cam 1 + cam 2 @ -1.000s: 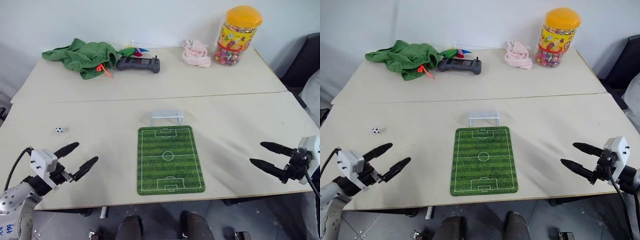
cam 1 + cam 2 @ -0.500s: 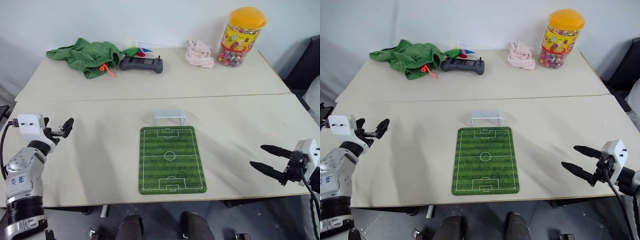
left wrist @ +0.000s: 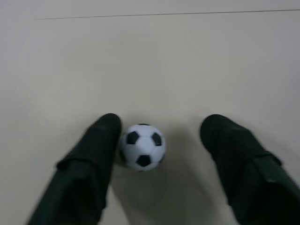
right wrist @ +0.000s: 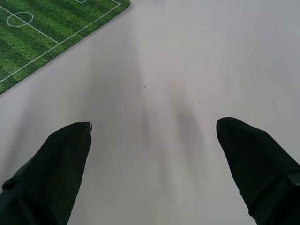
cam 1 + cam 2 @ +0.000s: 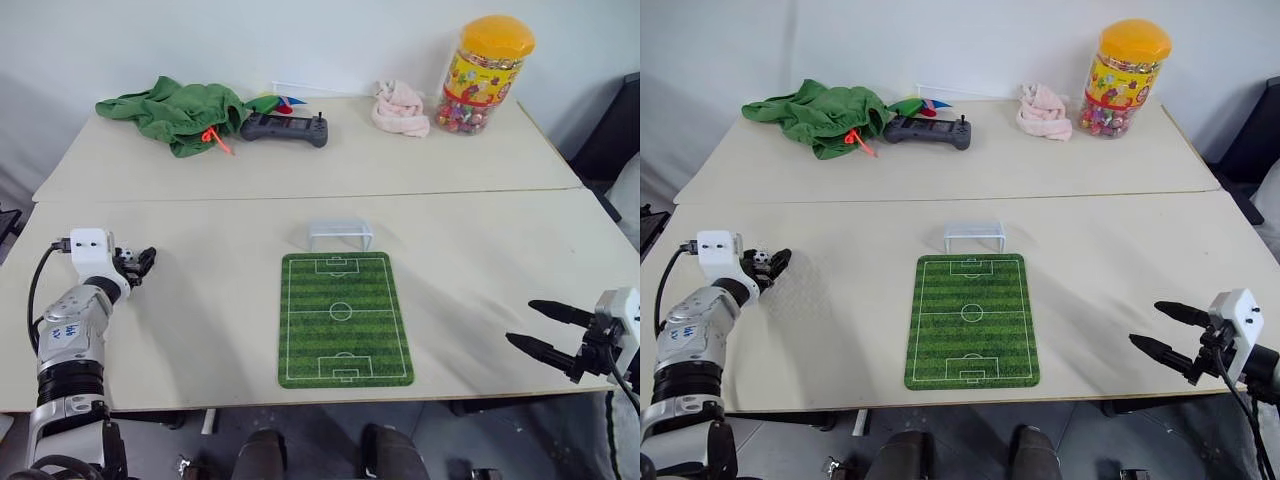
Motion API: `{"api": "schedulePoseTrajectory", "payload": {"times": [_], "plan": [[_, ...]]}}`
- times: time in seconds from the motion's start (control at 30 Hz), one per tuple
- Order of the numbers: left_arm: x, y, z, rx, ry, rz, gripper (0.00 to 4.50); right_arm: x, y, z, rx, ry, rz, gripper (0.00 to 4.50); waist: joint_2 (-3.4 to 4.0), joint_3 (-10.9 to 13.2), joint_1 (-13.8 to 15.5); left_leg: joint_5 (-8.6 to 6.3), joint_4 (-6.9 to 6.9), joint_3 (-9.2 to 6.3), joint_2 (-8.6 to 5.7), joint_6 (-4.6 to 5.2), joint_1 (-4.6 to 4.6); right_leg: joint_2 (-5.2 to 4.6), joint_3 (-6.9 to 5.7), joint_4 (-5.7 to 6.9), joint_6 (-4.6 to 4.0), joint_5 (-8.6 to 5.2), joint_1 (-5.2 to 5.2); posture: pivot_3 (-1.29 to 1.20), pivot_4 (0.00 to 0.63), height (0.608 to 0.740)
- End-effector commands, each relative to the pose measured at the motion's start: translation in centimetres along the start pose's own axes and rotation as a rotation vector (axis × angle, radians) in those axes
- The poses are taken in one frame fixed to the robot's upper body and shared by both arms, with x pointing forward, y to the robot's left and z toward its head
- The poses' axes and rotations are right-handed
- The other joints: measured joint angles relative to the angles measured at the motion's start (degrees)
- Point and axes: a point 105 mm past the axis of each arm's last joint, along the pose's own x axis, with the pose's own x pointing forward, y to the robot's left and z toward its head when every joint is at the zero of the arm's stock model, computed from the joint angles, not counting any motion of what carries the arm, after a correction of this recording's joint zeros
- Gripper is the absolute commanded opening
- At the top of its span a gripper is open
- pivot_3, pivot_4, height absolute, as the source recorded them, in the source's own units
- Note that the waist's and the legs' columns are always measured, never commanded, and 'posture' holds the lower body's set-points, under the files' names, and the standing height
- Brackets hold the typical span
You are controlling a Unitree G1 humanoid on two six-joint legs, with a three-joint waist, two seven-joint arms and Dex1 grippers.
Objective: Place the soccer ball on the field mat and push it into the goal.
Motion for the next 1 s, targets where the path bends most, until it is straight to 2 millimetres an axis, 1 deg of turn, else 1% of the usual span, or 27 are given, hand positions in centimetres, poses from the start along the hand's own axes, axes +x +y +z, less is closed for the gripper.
{"api": "schedulePoseTrajectory", "payload": {"times": [0.03,0.13,0.17,0.23,0.3,0.33,0.43,0.47,0.53,0.6,0.67,0.7,0.77,0.83,0.93,1.0], "plan": [[-0.3,0.3,-0.2,0.013,0.026,-0.003,1.93,-0.8,-0.7,1.6,-0.054,-0.02,-0.029,4.5,0.0,0.0,-0.05,0.0,0.0,0.01,0.0,0.0,0.0,0.0,0.0,0.0,0.0,0.0,0.0,0.0,0.15,0.74],[-0.5,0.3,-0.4,0.014,0.03,-0.008,0.98,-0.8,-0.8,1.6,-0.057,-0.02,-0.031,4.5,0.0,0.0,-0.08,0.0,0.01,0.05,0.0,0.0,0.03,0.0,0.05,0.03,0.0,0.0,0.0,0.0,0.15,0.74],[-0.7,0.4,-0.4,0.014,0.029,-0.008,0.86,-0.8,-0.9,1.7,-0.057,-0.02,-0.031,4.5,0.0,0.0,-0.09,0.0,0.01,0.05,0.0,0.0,0.04,0.0,0.06,0.03,0.0,0.0,0.0,0.0,0.15,0.74],[-0.9,0.2,-0.3,0.016,0.018,-0.016,0.86,-0.7,-0.9,1.8,-0.059,-0.023,-0.026,4.5,0.0,0.0,-0.13,0.0,0.0,0.09,0.0,0.0,0.05,0.0,0.08,0.03,0.0,0.0,-0.01,0.0,0.15,0.74],[-1.2,-0.9,0.0,0.017,-0.001,-0.065,0.86,-0.6,-0.8,2.2,-0.063,-0.039,-0.011,4.5,0.0,0.0,-0.2,0.0,0.0,0.13,0.0,0.01,0.06,0.0,0.14,0.03,0.0,0.0,-0.02,0.0,0.15,0.74],[-1.5,-1.7,0.2,0.014,-0.012,-0.105,0.86,-0.5,-0.7,2.5,-0.068,-0.053,0.0,4.5,0.0,0.0,-0.22,0.0,0.0,0.16,0.0,0.01,0.06,0.0,0.16,0.02,0.01,0.0,-0.04,0.0,0.15,0.74],[-2.7,-5.1,0.7,0.015,-0.053,-0.27,0.86,-0.7,-0.3,3.4,-0.077,-0.095,0.036,4.5,-0.01,0.01,-0.16,-0.01,0.0,0.2,0.01,0.0,0.05,0.0,0.18,0.0,0.01,0.01,-0.05,0.0,0.15,0.74],[-3.0,-5.8,0.8,0.014,-0.063,-0.303,0.86,-0.7,-0.3,3.5,-0.076,-0.101,0.042,4.5,-0.01,0.01,-0.02,-0.01,0.01,0.22,0.01,-0.01,0.04,0.0,0.2,-0.01,0.01,0.01,-0.05,0.0,0.15,0.74],[-5.0,-10.7,1.1,0.048,-0.116,-0.513,0.86,-0.9,0.3,4.2,-0.088,-0.14,0.081,4.5,-0.04,0.02,0.13,-0.01,0.05,0.22,0.01,-0.01,0.0,0.0,0.19,-0.02,0.02,0.01,-0.06,0.0,0.15,0.74],[-6.6,-13.9,1.1,0.097,-0.137,-0.661,0.86,-1.1,0.8,4.7,-0.096,-0.171,0.115,4.5,-0.04,0.02,0.2,-0.02,0.1,0.25,-0.01,-0.03,-0.02,-0.01,0.26,-0.08,0.08,0.04,-0.06,0.0,0.15,0.74],[-7.3,-15.4,1.4,0.119,-0.173,-0.732,0.86,-1.2,1.3,5.2,-0.092,-0.209,0.142,4.5,-0.05,0.03,0.17,-0.03,0.15,0.25,0.0,-0.01,-0.03,0.0,0.26,-0.12,0.1,0.07,-0.05,0.0,0.15,0.74],[-7.5,-15.8,1.5,0.126,-0.183,-0.755,0.86,-1.2,1.4,5.4,-0.088,-0.225,0.15,4.5,-0.05,0.03,0.09,-0.03,0.16,0.25,0.01,0.0,-0.03,0.01,0.26,-0.1,0.09,0.08,-0.05,0.0,0.15,0.74],[-8.9,-18.9,2.0,0.179,-0.224,-0.895,0.86,-1.5,2.3,5.2,-0.111,-0.21,0.205,4.5,-0.02,0.01,0.09,-0.05,0.14,0.24,0.03,0.05,0.0,0.03,0.27,-0.09,0.05,0.1,-0.06,0.0,0.15,0.74],[-10.2,-21.4,2.4,0.205,-0.263,-1.015,0.86,-1.9,3.2,5.0,-0.12,-0.199,0.259,4.5,-0.02,0.01,0.1,-0.05,0.12,0.25,0.03,0.05,0.0,0.03,0.27,-0.11,0.05,0.1,-0.05,0.0,0.15,0.74],[-11.2,-23.1,2.6,0.206,-0.274,-1.106,0.86,-2.2,3.8,4.7,-0.13,-0.181,0.278,4.5,-0.02,0.01,0.1,-0.05,0.17,0.3,0.01,0.04,-0.02,0.03,0.33,-0.18,0.09,0.12,-0.04,0.0,0.15,0.74],[-12.5,-25.2,3.0,0.226,-0.304,-1.226,0.86,-2.9,4.4,4.6,-0.11,-0.218,0.287,4.5,-0.02,0.01,0.13,-0.05,0.16,0.3,0.02,0.05,-0.02,0.03,0.33,-0.19,0.1,0.13,-0.05,0.0,0.15,0.74]]}}
